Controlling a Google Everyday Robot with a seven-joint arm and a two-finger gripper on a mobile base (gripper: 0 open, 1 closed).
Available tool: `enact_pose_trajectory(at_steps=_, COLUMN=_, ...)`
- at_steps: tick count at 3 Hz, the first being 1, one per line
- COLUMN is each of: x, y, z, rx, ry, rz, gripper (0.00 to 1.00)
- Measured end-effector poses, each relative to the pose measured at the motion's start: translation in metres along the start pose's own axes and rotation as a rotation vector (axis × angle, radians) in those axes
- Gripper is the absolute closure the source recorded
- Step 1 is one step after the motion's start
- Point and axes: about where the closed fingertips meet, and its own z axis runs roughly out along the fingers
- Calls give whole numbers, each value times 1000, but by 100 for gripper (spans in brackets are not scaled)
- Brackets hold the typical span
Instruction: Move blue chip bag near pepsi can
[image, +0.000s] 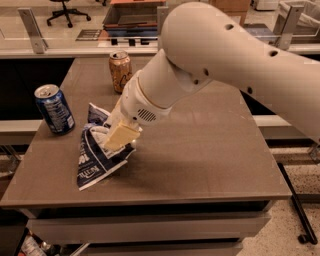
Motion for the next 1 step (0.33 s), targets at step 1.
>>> enact_pose_trajectory(at_steps=1, x=-1, y=1, z=0, rx=0, ry=1, rz=-4, gripper=0)
